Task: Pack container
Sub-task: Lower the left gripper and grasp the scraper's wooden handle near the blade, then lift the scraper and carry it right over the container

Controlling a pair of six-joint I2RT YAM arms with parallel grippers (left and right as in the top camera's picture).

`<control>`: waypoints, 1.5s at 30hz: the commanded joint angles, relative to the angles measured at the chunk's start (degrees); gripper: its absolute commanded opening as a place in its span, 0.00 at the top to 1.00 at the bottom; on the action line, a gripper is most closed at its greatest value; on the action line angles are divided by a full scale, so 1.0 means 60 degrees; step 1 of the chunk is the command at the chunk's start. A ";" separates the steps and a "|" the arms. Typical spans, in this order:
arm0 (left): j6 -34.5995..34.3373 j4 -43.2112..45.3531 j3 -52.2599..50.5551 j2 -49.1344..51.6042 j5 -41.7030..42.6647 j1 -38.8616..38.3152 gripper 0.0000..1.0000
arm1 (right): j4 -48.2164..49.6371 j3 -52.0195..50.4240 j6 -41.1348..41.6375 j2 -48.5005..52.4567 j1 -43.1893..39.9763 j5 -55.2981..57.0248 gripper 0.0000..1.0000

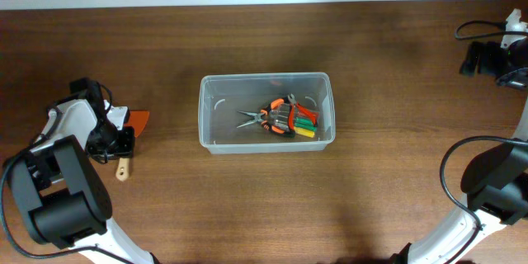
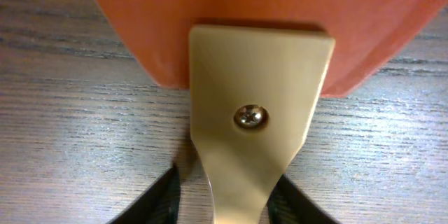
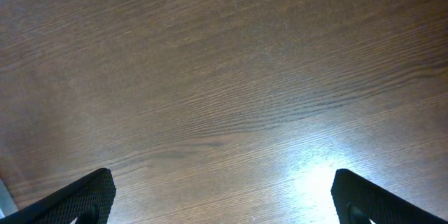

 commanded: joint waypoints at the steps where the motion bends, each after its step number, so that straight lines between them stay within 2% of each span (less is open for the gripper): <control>1: -0.0025 -0.0044 -0.0076 0.0106 -0.0113 -0.0004 0.67 | 0.0033 -0.0051 0.0087 0.0004 0.0025 -0.0084 0.01; 8: -0.0025 -0.0113 -0.0076 0.0106 -0.0113 -0.0007 0.68 | 0.0029 -0.0051 0.0084 0.0004 0.0025 -0.0084 0.01; 14: -0.0025 -0.0178 -0.0076 0.0106 -0.0113 -0.0007 0.81 | 0.0033 -0.0051 0.0084 0.0004 0.0025 -0.0084 0.01; 23: -0.0025 -0.0259 -0.0076 0.0106 -0.0109 -0.0007 0.83 | 0.0033 -0.0051 0.0087 0.0004 0.0025 -0.0084 0.01; 28: -0.0058 -0.0259 -0.0055 0.0106 -0.0098 -0.0007 0.87 | 0.0033 -0.0051 0.0087 0.0004 0.0025 -0.0084 0.01; 29: -0.0135 -0.0259 -0.0025 0.0106 -0.0084 -0.0007 0.88 | 0.0033 -0.0051 0.0084 0.0004 0.0025 -0.0084 0.01; 31: -0.0138 -0.0295 0.0109 0.0102 0.0131 -0.0007 0.97 | 0.0029 -0.0051 0.0087 0.0004 0.0025 -0.0084 0.01; 38: -0.0131 -0.0951 0.1435 0.0098 0.0951 -0.0007 0.98 | 0.0033 -0.0051 0.0087 0.0004 0.0025 -0.0084 0.01; 45: -0.0015 -0.2095 0.3654 0.0069 0.1330 -0.0324 0.98 | 0.0033 -0.0051 0.0087 0.0004 0.0025 -0.0084 0.01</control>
